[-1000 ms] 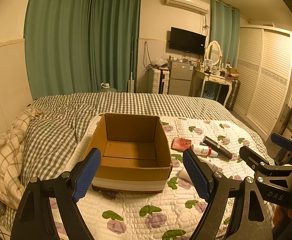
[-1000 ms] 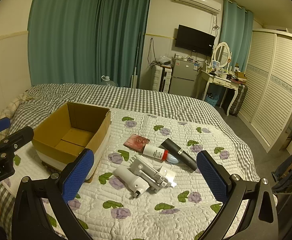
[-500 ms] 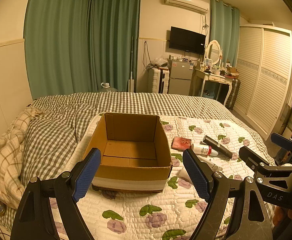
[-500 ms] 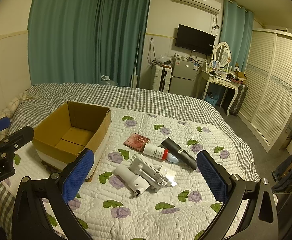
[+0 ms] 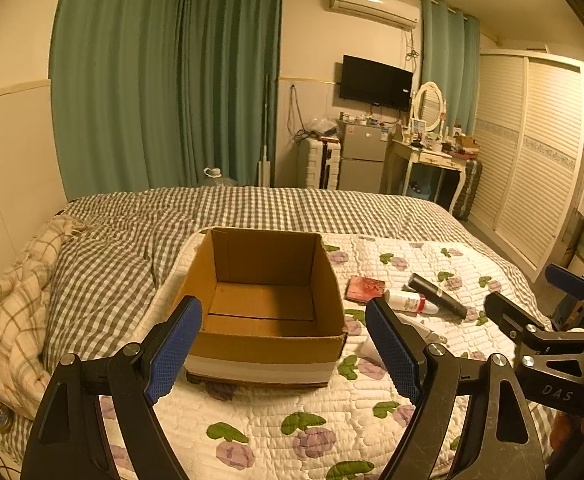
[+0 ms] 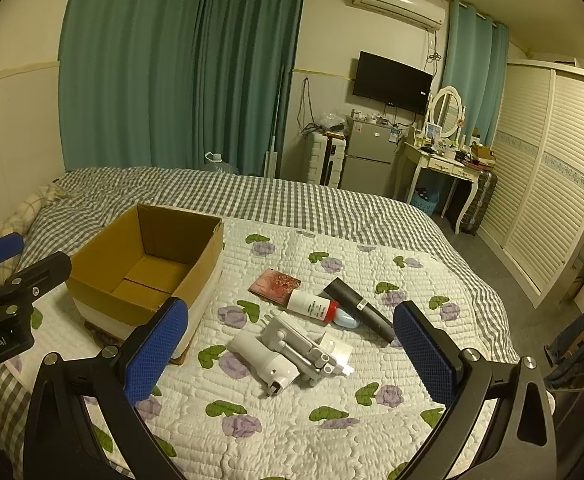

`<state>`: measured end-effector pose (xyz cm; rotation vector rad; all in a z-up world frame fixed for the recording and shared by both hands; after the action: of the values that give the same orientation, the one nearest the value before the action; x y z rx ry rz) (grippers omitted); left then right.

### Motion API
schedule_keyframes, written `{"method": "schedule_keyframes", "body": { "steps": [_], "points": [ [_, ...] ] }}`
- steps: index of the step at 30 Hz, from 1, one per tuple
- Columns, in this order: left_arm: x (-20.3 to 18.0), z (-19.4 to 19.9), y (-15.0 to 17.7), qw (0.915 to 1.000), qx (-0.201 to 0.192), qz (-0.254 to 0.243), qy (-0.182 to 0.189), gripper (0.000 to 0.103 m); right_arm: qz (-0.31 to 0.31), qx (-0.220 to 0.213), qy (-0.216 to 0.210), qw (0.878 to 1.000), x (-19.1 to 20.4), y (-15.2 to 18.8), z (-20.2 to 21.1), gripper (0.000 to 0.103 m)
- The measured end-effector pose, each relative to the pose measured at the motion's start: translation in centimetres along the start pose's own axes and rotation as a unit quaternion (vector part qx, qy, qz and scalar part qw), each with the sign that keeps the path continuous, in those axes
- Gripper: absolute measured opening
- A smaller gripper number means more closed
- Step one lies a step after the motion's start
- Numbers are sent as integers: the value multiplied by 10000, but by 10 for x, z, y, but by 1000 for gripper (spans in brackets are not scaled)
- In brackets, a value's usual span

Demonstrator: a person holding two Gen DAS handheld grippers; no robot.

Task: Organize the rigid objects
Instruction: 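Move the right gripper to the white phone holder and grasp it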

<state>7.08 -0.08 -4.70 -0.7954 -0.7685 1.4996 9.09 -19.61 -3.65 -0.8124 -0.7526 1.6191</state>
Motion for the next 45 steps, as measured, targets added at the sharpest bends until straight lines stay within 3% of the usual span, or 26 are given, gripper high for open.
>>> {"method": "schedule_keyframes", "body": {
  "steps": [5,12,16,22,31,36,41,45],
  "points": [
    [16,1,-5,9996,-104,33,-275,87,115,3,26,9999,-6,-3,-3,103],
    [49,-13,-19,9977,188,-36,-651,87,231,120,-193,9995,-27,-8,-15,103],
    [73,-31,-22,9938,509,-234,-961,87,236,245,-288,9990,-48,-13,-31,103],
    [97,-66,-10,9862,1182,-199,-1139,85,540,639,-451,9955,-63,-12,-78,103],
    [115,-111,18,9721,1923,-22,-1346,85,727,1308,-1169,9818,-46,28,-158,103],
    [122,-123,29,9664,2168,182,-1366,84,1171,1396,-1456,9724,-24,43,-179,103],
    [123,-134,38,9609,2431,239,-1301,59,1368,1747,-1891,9566,-11,52,-198,103],
    [121,-138,42,9591,2584,380,-1091,38,1505,1875,-2031,9492,-8,49,-209,95]
  ]
}}
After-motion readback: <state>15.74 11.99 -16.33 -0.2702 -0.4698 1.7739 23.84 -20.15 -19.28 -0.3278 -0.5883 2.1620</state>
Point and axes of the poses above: each gripper's, at about its wrist camera, not at the fingertips, and z roughly against the way its jaws point, x to its left, y to its underside, the point moved 8 cm from there along -z, roughly the way its jaws point, and after that the axes turned 2 degrees about x, right-handed, at the moved point
